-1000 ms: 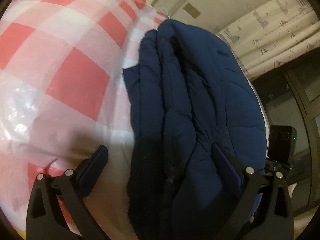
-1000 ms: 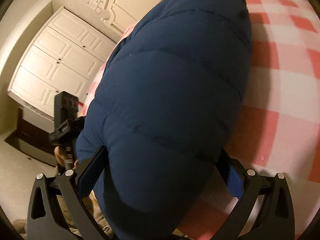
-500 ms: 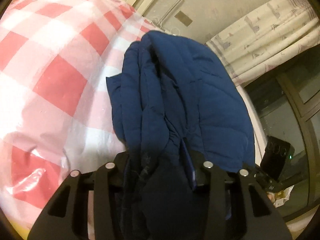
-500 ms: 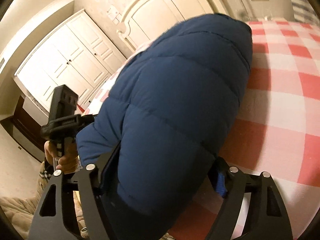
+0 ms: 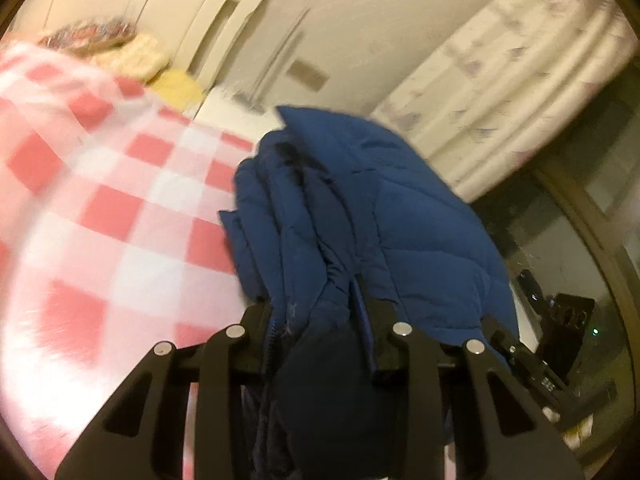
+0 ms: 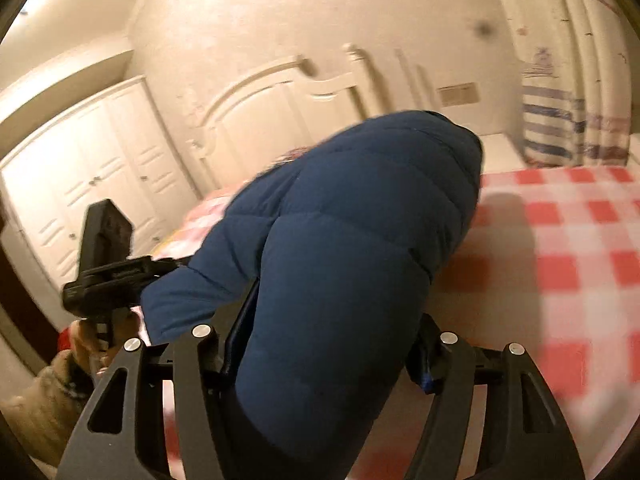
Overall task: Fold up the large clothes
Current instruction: 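Set the folded jacket down on the bed and pull both tools back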
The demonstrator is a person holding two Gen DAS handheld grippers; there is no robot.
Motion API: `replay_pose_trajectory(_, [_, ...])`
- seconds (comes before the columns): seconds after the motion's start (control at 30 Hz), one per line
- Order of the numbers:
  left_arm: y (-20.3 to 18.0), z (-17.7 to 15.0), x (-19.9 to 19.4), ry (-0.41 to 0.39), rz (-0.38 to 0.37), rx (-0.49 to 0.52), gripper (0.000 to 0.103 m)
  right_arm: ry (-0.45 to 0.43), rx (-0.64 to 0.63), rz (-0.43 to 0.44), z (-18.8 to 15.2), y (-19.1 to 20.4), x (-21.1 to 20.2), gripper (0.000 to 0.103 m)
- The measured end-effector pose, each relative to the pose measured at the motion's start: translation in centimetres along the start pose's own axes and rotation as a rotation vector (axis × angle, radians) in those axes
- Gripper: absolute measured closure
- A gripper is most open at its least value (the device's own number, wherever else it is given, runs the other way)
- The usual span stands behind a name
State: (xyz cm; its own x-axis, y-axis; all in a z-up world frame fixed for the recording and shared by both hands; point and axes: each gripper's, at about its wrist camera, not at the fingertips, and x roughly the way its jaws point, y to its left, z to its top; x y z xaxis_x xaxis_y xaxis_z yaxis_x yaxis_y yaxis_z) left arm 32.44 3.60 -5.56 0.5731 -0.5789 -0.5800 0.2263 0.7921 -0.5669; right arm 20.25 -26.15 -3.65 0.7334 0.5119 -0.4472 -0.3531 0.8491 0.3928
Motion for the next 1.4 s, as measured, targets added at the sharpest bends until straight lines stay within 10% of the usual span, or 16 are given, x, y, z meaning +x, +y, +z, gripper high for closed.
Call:
replay_pose_trajectory(0.13, [0.2,-1.4,4.4,0.024,0.060,-0.071,0.053,0.150,0.138,-0.220,-0.3,-6.7,4.9,0.029])
replay_pose_trajectory(0.27, [0.2,-2.2,3.4,0.016,0.086,-0.049,0.043,0.120,0.202,-0.264,-0.6,-6.1,3.7,0.021])
replay_pose_trajectory(0.4, [1.1,-3.3,1.8,0.003,0.080,-0.131,0.033,-0.062,0.030,-0.339,0.2,-0.2,0.4,0.019])
replay_pose_trajectory(0.5, [0.9,-4.2,0.0,-0.038,0.134,-0.143,0.026,0.143,-0.202,-0.388,-1.3,3.9,5.0,0.016])
replay_pose_trajectory(0.67, [-5.0,-5.9,-8.6,-0.275,0.375,0.147,0.002,0.240,-0.337,-0.433,-3.5,6.6,3.2,0.016])
replay_pose_trajectory(0.9, [-15.4,-9.6,-20.8,-0.601,0.494,0.462,0.002,-0.114,-0.304,-0.405,-0.8,11.4,-9.9,0.007])
replay_pose_trajectory(1.03, [-17.5,-11.8,-23.5,-0.611,0.411,0.470,0.002,-0.211,-0.308,-0.419,0.2,12.3,-13.2,0.005])
replay_pose_trajectory(1.4, [-16.4,-17.1,-18.1,-0.468,0.539,0.448,0.002,-0.127,-0.218,-0.486,-7.2,10.7,-13.7,0.005])
